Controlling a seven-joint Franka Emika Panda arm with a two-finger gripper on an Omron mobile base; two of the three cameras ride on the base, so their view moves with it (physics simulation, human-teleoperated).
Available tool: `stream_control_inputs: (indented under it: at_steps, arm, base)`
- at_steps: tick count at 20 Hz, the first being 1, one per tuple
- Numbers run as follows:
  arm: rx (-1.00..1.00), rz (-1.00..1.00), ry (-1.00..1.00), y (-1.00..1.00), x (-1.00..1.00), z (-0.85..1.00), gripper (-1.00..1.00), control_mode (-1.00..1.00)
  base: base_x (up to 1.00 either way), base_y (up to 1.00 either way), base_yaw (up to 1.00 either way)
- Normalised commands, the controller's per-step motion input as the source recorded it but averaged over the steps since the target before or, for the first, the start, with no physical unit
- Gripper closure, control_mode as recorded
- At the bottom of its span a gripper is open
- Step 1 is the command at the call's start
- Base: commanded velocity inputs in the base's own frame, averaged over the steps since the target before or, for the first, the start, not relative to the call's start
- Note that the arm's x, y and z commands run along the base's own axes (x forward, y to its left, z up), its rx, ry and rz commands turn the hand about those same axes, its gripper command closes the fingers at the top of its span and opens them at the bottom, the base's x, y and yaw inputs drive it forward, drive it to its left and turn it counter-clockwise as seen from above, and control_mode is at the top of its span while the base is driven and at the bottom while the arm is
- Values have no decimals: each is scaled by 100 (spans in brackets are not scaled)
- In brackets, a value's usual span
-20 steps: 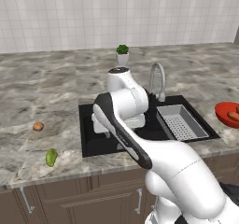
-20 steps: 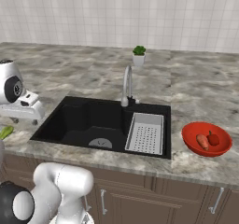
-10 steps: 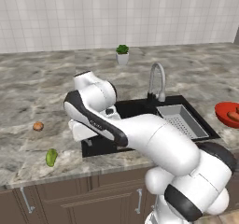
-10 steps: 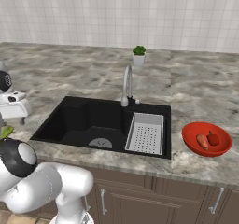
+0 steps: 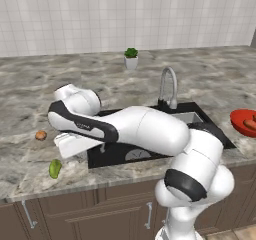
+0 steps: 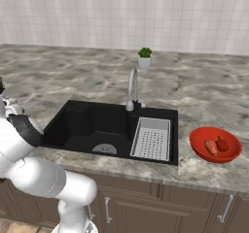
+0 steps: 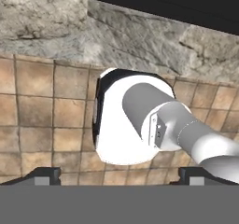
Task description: There is a mixed pile of frozen fruits and vegetables on the counter. Locate all the frozen vegetables and place the items in a bowl on the counter. Take all the frozen fruits and defrost them in a running sink.
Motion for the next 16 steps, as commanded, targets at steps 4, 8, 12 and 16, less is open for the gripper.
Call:
stream_control_inputs:
  at_steps: [4,8,12,16]
  arm:
    - [-4,-7,1,73,8,-19,-100,-100]
    - [0,-12,-5,57,8,-19,-100,-100]
    - [6,-30,-5,31,31,-38,-100,-100]
    - [13,-40,-7,4,23,-45,-100,-100]
  base:
    - [0,0,0]
    - [0,0,0]
    - [0,0,0]
    - [0,0,0]
